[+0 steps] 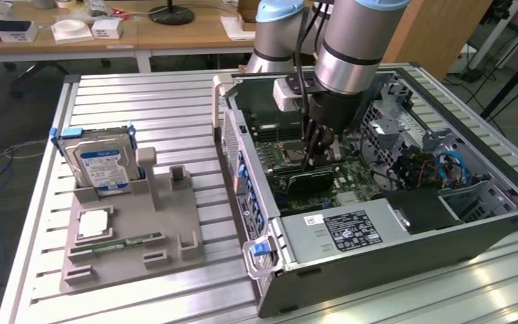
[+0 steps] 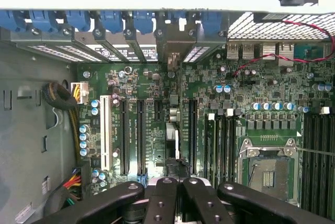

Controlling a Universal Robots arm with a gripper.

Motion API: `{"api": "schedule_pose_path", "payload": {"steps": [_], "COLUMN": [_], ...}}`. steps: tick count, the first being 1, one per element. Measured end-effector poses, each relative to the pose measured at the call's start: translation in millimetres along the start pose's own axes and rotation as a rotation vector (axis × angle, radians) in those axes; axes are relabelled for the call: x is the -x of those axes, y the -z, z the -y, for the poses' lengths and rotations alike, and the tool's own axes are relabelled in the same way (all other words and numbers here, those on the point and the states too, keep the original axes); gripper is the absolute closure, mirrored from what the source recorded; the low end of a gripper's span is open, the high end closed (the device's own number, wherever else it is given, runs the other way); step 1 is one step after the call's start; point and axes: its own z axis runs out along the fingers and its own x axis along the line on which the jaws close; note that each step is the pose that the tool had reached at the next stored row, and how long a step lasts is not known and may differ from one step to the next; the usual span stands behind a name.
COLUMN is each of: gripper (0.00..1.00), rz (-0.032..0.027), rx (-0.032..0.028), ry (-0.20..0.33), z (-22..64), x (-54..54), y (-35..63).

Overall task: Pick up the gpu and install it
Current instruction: 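Press down on the gpu until it lock into place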

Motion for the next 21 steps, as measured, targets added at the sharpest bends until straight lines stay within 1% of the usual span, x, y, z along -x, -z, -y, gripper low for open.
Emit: {"api": "schedule_pose_path", "payload": {"steps": [2,9,13,15,16,19,20,21], "gripper": [0.89,0.89,0.89,0.89,0.89,0.89,0.89,0.89], "rz": [0.0013,0.0014,0.0016,0.0021,0.0011,0.0013,0.0015,0.0034], "rx": [-0.0002,-0.0014,-0.0015,-0.0016,-0.0011,-0.0011,-0.0012,-0.0018], "ry": [0.000,0.000,0.000,0.000,0.000,0.000,0.000,0.000], "z": [0.0,0.3,0.3,0.3,0.3,0.3,0.3,0.2], "x": [-0.1,-0.3,-0.3,-0.4,-0.5,-0.5,-0.5,-0.3], "y": [-3.5,-15.8,-16.2,-18.2,-19.3,-21.4,-21.5,-20.2]}}
